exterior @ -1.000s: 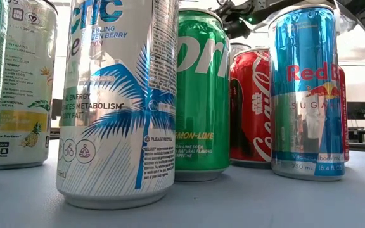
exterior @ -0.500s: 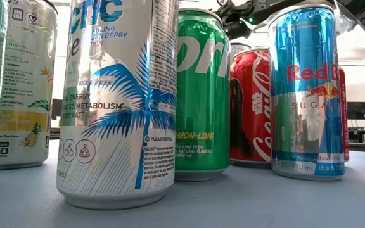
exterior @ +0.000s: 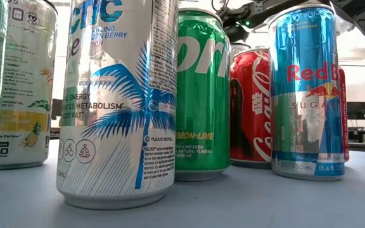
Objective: Place canned beverage on shelf
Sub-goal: Put the right white yellow soda can on the shelf aligned with the other white yellow soda can
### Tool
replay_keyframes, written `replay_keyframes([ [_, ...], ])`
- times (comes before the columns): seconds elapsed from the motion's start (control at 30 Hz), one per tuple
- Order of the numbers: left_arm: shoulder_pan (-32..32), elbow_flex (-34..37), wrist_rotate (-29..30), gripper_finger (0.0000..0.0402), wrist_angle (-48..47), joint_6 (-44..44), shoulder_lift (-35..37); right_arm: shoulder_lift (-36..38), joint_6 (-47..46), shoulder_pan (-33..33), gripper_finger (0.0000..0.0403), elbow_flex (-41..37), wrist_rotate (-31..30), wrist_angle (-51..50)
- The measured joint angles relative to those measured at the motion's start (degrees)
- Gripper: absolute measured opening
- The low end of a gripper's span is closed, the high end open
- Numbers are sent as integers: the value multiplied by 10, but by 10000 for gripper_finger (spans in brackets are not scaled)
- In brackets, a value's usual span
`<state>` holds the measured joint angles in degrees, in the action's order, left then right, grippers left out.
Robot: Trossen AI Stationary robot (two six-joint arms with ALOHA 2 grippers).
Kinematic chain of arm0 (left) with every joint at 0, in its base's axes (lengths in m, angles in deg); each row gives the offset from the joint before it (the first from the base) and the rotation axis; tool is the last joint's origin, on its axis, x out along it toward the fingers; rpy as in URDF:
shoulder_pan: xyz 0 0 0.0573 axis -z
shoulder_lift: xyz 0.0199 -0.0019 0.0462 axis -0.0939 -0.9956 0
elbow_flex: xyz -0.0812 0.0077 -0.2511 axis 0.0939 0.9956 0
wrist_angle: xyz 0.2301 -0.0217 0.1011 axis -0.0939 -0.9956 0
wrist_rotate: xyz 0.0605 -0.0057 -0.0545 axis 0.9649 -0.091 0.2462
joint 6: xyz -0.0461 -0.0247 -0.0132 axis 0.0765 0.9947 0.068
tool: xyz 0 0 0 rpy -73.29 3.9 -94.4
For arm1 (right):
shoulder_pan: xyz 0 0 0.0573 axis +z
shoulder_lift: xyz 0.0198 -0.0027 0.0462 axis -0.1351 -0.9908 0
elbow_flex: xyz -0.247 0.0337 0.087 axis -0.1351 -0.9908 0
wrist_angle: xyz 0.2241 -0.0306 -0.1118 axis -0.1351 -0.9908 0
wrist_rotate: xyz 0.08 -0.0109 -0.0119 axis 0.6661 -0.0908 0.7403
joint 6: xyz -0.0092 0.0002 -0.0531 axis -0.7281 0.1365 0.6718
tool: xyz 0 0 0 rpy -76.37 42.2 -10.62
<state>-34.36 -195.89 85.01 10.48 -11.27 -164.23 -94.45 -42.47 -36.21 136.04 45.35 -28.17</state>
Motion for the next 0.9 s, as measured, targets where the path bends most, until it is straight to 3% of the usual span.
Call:
replay_keyframes([
  [0.17, 0, 0, 0, 247, 0, -1, 0, 0, 0, 0, 224, 0, -7, 0],
  [0.3, 0, 0, 0, 247, 0, -1, 0, 0, 2, 5, 227, 0, -47, -1],
  [0.6, 0, 0, 2, 247, 0, -15, 0, 0, -14, 5, 266, 0, -61, -4],
  [0.9, 0, 0, 1, 247, 0, -16, 0, 0, -39, 5, 275, 0, -62, -8],
])
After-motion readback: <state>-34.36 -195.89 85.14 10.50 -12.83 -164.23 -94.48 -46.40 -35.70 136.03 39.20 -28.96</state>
